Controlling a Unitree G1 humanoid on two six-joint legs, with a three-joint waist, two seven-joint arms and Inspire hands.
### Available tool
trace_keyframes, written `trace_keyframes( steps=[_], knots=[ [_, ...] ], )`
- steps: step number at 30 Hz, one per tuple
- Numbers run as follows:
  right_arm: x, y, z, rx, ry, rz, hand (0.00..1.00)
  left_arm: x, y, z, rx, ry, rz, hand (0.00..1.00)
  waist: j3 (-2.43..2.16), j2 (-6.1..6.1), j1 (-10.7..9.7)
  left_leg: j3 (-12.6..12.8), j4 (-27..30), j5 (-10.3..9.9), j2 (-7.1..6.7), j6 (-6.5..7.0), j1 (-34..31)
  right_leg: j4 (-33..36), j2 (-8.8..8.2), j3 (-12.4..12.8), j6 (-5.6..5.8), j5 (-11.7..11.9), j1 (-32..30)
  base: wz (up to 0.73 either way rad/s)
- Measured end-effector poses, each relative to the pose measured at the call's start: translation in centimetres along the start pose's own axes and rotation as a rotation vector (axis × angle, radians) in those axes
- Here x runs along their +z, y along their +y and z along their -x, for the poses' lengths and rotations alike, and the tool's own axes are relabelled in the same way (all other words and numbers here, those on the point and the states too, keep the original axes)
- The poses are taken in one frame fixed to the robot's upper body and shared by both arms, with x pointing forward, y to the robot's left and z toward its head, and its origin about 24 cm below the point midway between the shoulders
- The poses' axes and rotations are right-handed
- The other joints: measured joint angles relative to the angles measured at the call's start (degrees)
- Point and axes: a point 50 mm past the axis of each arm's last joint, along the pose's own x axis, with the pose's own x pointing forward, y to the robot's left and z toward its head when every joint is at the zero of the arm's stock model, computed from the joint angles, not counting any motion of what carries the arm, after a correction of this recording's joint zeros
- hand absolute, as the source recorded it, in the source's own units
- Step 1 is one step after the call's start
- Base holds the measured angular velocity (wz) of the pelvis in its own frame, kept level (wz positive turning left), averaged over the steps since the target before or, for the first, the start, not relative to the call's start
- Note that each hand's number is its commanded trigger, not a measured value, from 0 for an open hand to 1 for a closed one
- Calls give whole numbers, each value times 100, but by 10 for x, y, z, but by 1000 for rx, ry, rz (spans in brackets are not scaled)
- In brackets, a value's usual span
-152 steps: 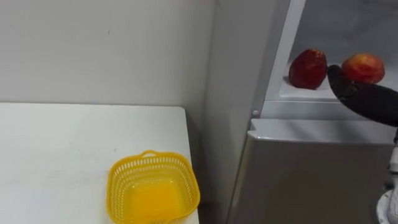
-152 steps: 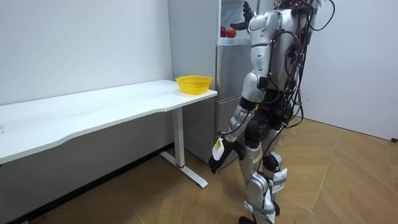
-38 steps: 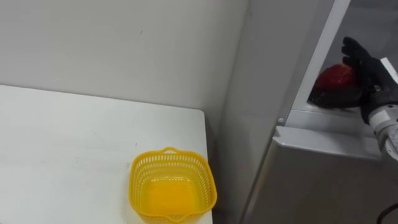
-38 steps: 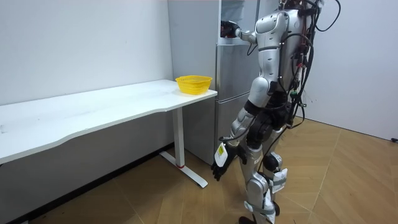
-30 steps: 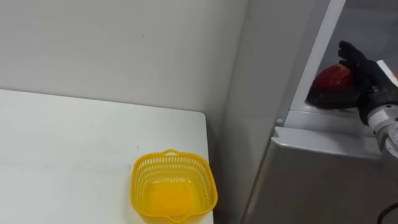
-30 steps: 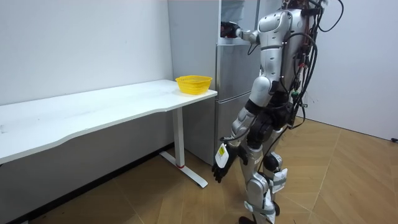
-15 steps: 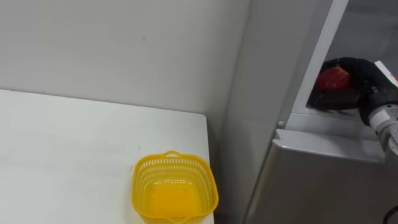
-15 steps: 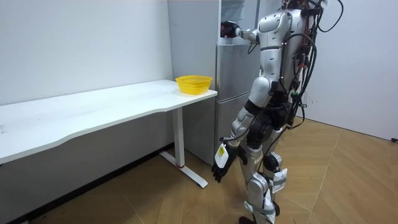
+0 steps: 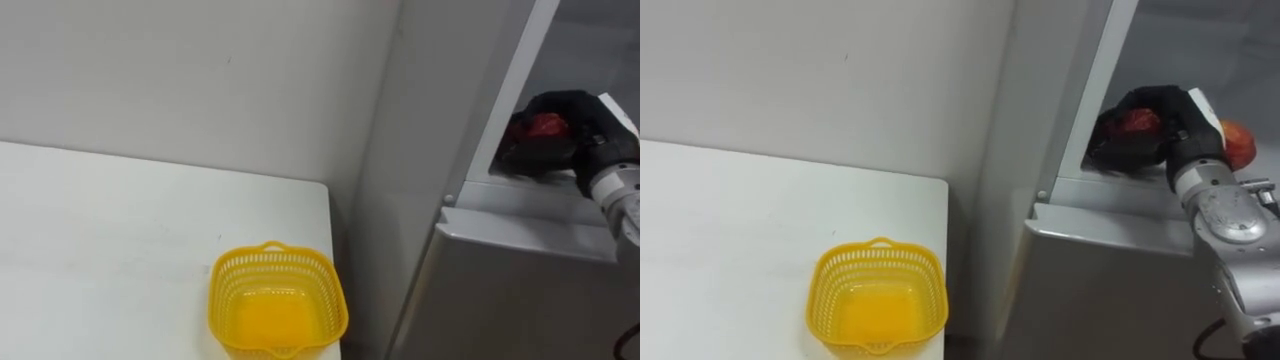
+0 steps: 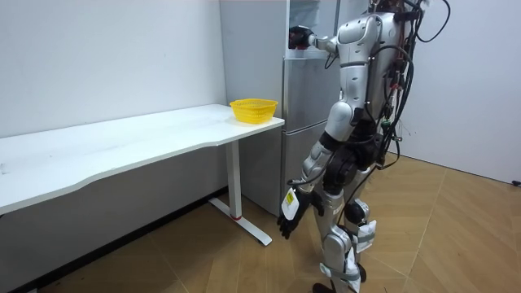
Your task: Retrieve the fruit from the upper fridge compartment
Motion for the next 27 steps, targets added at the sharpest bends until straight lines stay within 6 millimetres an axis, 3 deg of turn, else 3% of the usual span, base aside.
trace_keyframes(
  steps=[2,7,12,14,18,22,27],
  knots=[
    [5,1,4,-12,-35,2,100,1,1,0,6,-4,2,0,20,33,-5,9,-24,-1,5,-1,-4,0,7,-1,0,0,-14,0],
    [12,6,21,-57,-99,34,100,1,0,0,33,-10,23,0,0,75,-24,21,-27,1,11,-4,-20,0,21,51,0,0,-54,-3],
    [16,19,41,-128,-172,39,100,5,-2,0,46,-35,25,0,-56,189,-46,7,-27,2,6,-3,16,-5,16,64,0,0,-82,-11],
    [18,24,46,-146,-192,4,100,7,-4,1,52,-39,33,0,-84,259,-145,-4,-33,2,5,-3,10,-6,13,60,1,-1,-81,3],
    [34,29,61,-193,-296,50,100,14,-8,1,64,-73,43,0,-70,360,-154,3,-46,2,5,-3,18,-7,23,84,3,-2,-85,-4],
    [59,30,73,-252,-430,44,100,16,-8,2,82,-106,47,0,-54,337,-207,3,-51,2,24,-3,13,-7,40,64,3,-2,-82,2],
    [90,36,102,-341,-669,49,100,18,-9,2,82,-131,47,0,-28,293,-154,18,-59,2,22,-3,24,-8,39,69,3,-2,-79,1]
  ],
)
